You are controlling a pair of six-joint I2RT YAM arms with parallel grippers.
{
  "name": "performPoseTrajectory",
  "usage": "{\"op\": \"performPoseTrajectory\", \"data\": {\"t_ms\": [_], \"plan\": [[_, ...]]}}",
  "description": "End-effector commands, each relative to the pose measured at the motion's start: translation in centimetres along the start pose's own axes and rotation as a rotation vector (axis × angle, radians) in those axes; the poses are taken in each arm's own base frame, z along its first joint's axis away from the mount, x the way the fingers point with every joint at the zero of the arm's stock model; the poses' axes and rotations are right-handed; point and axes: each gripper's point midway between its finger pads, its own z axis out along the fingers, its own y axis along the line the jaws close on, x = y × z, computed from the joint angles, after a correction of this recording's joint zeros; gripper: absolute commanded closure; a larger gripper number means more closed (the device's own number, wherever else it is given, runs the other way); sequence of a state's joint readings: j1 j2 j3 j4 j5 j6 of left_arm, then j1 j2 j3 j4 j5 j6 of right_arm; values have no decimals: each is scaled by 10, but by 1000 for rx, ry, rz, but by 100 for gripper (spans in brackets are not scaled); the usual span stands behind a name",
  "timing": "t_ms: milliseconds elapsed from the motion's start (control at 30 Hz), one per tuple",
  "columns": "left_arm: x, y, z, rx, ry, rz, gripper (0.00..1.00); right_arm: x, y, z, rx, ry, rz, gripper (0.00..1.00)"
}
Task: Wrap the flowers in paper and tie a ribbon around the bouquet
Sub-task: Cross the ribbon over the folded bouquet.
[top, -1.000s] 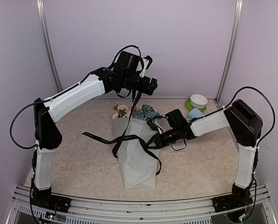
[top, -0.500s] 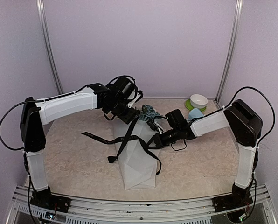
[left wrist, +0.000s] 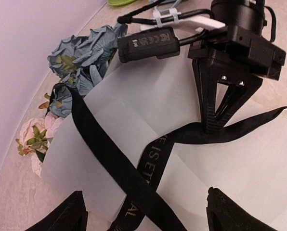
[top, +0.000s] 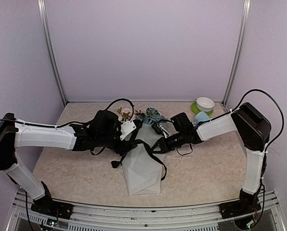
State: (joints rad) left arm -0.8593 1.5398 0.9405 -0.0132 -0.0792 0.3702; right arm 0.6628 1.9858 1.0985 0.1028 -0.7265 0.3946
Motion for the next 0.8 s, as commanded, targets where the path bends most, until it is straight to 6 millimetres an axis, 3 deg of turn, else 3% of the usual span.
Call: {"op": "performPoseTrajectory", "data": {"t_ms": [0,167,333,567,767], "plan": [[-13,18,25,-96,-18,41,17,-2,6,0,-14,-5,-10,100],[13,4,49,29,30,-42,10,-2,6,1,-18,-3,-8,100],[19,12,65,-68,45,-43,14,0,5,2,-21,3,-9,100],[13,-2,75,-53,38,-40,53,-1,6,2,-22,5,-10,100],[3,-5,68,-32,15,-52,75,-1,6,1,-16,6,-13,100]]}}
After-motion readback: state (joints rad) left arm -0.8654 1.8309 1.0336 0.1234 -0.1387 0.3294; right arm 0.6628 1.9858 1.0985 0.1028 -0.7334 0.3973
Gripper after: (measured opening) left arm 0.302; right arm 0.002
